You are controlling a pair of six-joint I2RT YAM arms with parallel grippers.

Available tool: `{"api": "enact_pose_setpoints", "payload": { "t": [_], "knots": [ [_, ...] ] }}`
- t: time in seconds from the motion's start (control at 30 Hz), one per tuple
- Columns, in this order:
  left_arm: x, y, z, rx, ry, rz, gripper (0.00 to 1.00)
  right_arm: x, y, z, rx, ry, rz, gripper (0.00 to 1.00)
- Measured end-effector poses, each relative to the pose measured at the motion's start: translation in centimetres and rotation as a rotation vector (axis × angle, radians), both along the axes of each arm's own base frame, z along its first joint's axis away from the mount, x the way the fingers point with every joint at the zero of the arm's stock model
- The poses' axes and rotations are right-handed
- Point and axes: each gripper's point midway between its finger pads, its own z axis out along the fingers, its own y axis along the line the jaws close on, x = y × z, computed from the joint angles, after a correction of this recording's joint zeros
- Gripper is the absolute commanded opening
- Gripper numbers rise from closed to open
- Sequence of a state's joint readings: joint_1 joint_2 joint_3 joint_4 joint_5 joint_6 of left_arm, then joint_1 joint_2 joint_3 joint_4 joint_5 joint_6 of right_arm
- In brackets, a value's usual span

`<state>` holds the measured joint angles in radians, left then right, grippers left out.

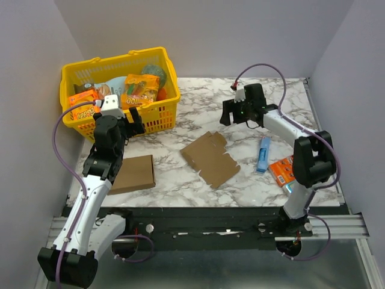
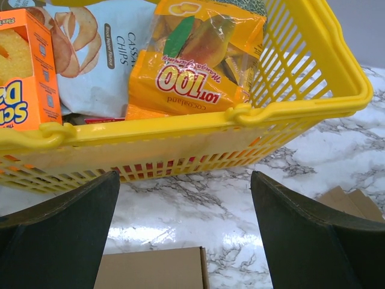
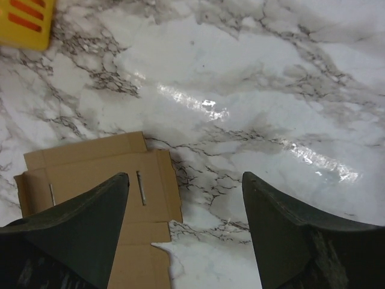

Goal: Fold the paper box

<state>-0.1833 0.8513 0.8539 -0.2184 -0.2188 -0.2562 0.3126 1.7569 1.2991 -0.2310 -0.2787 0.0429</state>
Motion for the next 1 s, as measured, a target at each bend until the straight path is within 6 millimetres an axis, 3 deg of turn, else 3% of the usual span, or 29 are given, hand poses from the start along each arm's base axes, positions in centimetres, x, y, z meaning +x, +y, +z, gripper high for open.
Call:
{"api": "enact_pose_setpoints", "payload": {
  "t": [0.13,0.3,0.77,0.97,1.0],
  "knots": [
    [0.0,-0.6,-0.4,-0.01,0.009,-0.034,0.99,0.8,0.7,-3.8,-0.018,0.132,0.012,0.82],
    [0.2,-1.5,-0.8,-0.027,0.016,-0.076,0.99,1.7,1.7,-5.7,-0.015,0.214,0.046,0.78],
    [0.5,-3.2,-1.9,-0.07,0.055,-0.149,0.99,-2.7,3.7,-8.9,0.027,0.376,0.171,0.61],
    [0.5,-3.5,-1.9,-0.083,0.057,-0.163,0.99,-3.4,4.5,-9.4,0.023,0.387,0.216,0.38],
    [0.5,-3.6,-1.8,-0.085,0.055,-0.165,0.99,-3.5,4.6,-9.3,0.026,0.387,0.221,0.27]
  ]
}}
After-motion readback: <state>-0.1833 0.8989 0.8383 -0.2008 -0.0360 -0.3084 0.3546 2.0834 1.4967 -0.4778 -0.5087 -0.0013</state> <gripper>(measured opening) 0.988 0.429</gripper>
